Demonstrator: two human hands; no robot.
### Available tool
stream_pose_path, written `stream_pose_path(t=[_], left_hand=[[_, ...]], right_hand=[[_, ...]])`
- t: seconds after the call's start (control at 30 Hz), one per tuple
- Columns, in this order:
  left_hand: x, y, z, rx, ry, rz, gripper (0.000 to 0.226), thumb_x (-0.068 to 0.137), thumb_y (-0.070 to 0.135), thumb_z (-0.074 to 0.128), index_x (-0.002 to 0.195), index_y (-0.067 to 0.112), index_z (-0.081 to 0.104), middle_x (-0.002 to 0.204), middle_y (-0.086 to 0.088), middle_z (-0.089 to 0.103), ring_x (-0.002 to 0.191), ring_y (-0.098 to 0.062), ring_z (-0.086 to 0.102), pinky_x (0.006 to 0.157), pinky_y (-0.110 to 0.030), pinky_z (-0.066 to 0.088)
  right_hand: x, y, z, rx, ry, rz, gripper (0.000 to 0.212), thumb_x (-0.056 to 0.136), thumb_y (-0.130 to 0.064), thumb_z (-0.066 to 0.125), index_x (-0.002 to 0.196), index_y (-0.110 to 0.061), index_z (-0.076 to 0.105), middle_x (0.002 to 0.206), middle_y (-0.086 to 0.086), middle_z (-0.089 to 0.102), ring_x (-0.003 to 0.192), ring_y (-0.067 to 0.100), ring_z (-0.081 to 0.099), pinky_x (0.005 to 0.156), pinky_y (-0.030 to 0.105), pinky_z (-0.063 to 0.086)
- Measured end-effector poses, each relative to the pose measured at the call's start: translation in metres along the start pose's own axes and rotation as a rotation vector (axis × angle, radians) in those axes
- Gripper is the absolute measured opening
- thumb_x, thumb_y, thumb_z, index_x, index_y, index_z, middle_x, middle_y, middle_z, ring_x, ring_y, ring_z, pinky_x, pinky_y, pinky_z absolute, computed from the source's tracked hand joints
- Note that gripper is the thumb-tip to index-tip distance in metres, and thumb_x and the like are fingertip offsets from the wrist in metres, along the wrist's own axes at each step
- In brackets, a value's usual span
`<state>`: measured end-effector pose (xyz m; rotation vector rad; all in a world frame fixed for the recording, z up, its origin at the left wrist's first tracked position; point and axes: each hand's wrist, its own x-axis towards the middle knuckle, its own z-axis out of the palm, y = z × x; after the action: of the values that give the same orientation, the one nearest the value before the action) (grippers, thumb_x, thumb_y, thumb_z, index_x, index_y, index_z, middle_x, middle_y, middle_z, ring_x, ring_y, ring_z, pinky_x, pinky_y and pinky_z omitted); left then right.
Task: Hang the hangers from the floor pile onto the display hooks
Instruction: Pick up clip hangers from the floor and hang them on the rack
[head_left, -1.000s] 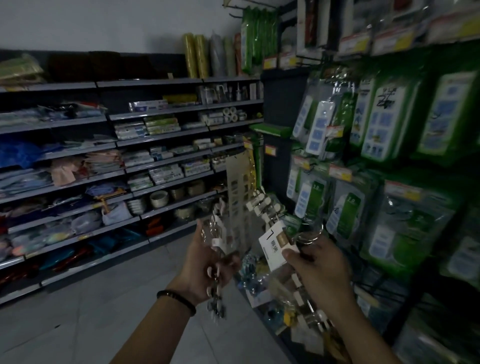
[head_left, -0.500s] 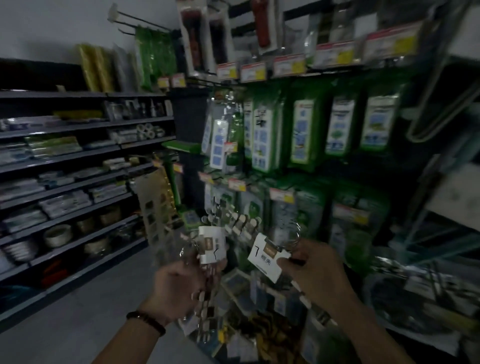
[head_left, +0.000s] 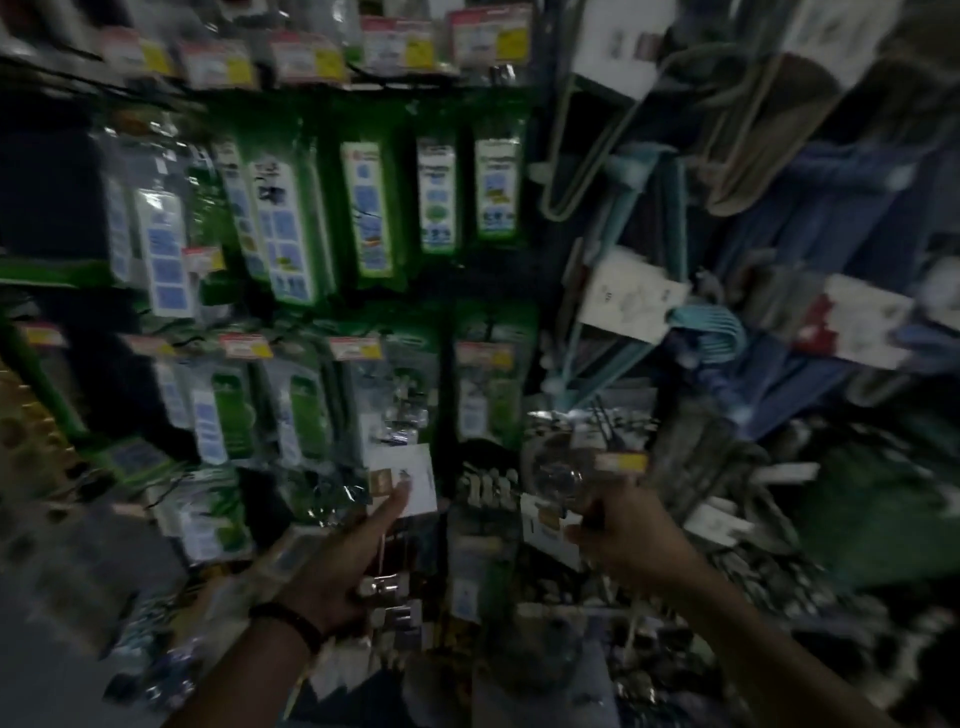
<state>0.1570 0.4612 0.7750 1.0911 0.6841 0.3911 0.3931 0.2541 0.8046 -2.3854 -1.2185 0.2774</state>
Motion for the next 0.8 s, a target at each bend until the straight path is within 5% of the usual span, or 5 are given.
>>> stream_pose_path(t=[0.1,0.27,0.5,0.67,0.8], left_hand=[[0.010,-0.024,0.052,-0.011,-0.082,-0.038,0.025,0.098,0.046,0.060,0.106,0.030,0.078,0.115,0.001,0.077,0.091,-0.020,0.077,0.079,-0.037,0.058],[0.055,-0.064,0.109,-0.194,-0.115,-0.152,0.051,0.098,0.047,0.063,0.135,0.011,0.068,0.130,-0.025,0.070,0.120,-0.041,0.069,0.103,-0.053,0.054],[0.123,-0.054,0.173,-0.288,-0.132,-0.050,0.083,0.085,0.057,0.077,0.149,0.008,0.055,0.142,-0.028,0.061,0.119,-0.043,0.066,0.106,-0.062,0.049],[0.154,-0.059,0.199,-0.313,-0.151,-0.072,0.063,0.108,0.052,0.037,0.107,0.009,0.083,0.115,-0.023,0.076,0.096,-0.040,0.077,0.104,-0.063,0.046],[0.162,-0.063,0.207,-0.384,-0.197,-0.065,0.070,0.108,0.056,0.030,0.116,0.007,0.080,0.124,-0.023,0.073,0.109,-0.042,0.073,0.103,-0.063,0.050]], right_hand=[[-0.020,0.047,0.005,0.000,0.039,0.109,0.012,0.084,-0.030,0.080,0.084,-0.022,0.070,0.076,-0.009,0.067,0.071,0.006,0.064,0.066,0.032,0.054],[-0.026,0.116,0.005,0.021,0.027,0.242,0.023,0.084,-0.030,0.084,0.106,-0.031,0.078,0.097,-0.006,0.075,0.082,0.010,0.071,0.076,0.035,0.062],[0.031,0.182,0.006,-0.097,-0.035,0.142,0.030,0.090,-0.029,0.079,0.119,-0.032,0.077,0.113,-0.005,0.076,0.089,0.010,0.067,0.070,0.021,0.047],[0.074,0.213,0.021,-0.027,-0.041,0.108,0.023,0.095,-0.028,0.072,0.117,-0.023,0.076,0.111,0.001,0.075,0.091,0.018,0.067,0.071,0.026,0.046],[0.096,0.223,0.032,0.010,-0.049,0.095,0.029,0.096,-0.033,0.071,0.124,-0.028,0.073,0.123,-0.002,0.071,0.095,0.018,0.066,0.079,0.028,0.053]])
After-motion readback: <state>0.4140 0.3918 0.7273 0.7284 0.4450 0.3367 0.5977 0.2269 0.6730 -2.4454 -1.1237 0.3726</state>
